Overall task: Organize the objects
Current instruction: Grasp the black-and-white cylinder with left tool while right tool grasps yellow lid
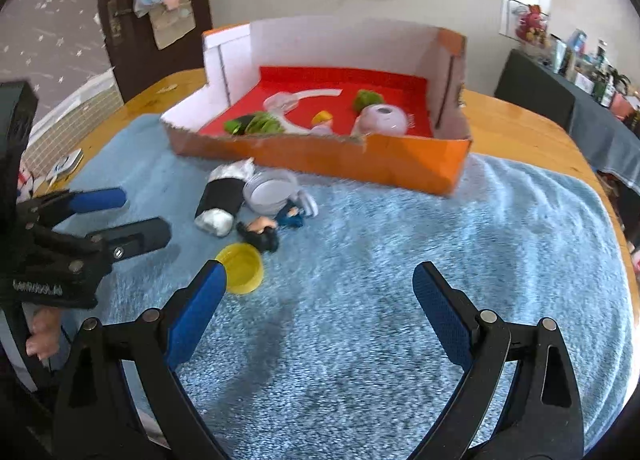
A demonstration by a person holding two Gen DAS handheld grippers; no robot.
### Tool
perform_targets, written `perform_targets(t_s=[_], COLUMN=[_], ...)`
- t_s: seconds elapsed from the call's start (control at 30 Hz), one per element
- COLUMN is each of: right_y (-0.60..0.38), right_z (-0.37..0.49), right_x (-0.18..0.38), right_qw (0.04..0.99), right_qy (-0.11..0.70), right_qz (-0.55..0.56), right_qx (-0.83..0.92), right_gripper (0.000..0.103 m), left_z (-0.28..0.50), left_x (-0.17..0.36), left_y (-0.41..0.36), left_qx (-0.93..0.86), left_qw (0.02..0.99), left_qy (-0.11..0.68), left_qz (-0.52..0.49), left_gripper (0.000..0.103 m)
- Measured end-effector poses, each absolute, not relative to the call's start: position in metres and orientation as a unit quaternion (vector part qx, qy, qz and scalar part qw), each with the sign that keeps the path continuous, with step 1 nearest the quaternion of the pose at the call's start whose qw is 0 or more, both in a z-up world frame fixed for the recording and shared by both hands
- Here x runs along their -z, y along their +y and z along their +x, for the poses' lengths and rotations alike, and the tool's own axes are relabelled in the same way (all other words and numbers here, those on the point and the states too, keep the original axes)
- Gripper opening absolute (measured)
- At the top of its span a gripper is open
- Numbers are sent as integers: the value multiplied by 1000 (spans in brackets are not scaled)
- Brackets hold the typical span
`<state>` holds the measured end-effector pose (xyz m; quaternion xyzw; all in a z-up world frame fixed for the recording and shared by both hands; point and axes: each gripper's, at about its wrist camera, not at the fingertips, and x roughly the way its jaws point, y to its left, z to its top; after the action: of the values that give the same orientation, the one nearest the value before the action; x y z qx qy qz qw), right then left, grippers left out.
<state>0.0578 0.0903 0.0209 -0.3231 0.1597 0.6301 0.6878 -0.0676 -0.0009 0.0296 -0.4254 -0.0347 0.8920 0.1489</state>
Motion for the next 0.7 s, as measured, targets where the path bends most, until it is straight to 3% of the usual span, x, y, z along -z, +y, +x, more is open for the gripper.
perform_targets(t_s=[0.43, 0.7], right_y=[106, 101], right_z=[41, 96], right_x=[2, -15], right_qw=[671, 724], right_qy=[148, 191], right_qz=[-382, -319], right_qx=[-618, -581], right_gripper=[95, 95], left_z=[-85, -88], left_x=[-31, -29], left_y=[11, 17], left_qx=[-886, -883], left_qw=[167, 171], left_qy=[-29, -17], left_qz=[-432, -437], left_gripper=[101, 101])
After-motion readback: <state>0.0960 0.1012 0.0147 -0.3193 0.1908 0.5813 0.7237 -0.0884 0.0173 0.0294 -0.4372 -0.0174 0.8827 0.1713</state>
